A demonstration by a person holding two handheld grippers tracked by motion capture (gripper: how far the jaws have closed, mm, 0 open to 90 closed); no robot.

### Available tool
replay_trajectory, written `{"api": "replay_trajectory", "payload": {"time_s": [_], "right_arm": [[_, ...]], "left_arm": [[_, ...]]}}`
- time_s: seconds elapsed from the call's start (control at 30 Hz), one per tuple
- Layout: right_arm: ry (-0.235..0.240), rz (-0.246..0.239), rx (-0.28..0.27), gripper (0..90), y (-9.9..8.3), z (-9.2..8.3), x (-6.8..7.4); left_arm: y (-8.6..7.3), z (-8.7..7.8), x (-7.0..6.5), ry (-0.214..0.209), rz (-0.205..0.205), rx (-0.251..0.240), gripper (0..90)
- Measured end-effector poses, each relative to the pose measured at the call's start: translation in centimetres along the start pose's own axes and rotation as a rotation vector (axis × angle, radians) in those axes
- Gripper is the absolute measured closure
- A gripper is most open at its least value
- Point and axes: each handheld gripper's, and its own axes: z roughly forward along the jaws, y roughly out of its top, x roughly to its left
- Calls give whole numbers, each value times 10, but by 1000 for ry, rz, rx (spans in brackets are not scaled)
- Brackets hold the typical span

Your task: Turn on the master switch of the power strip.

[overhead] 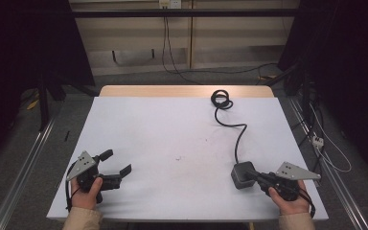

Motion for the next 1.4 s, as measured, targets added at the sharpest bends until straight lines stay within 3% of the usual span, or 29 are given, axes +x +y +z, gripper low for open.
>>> {"api": "replay_trajectory", "payload": {"time_s": [1.4], "right_arm": [[-15, -20, 24, 900, 3, 1, 2]], "left_arm": [[-1, -1, 0, 3, -9, -4, 39]]}}
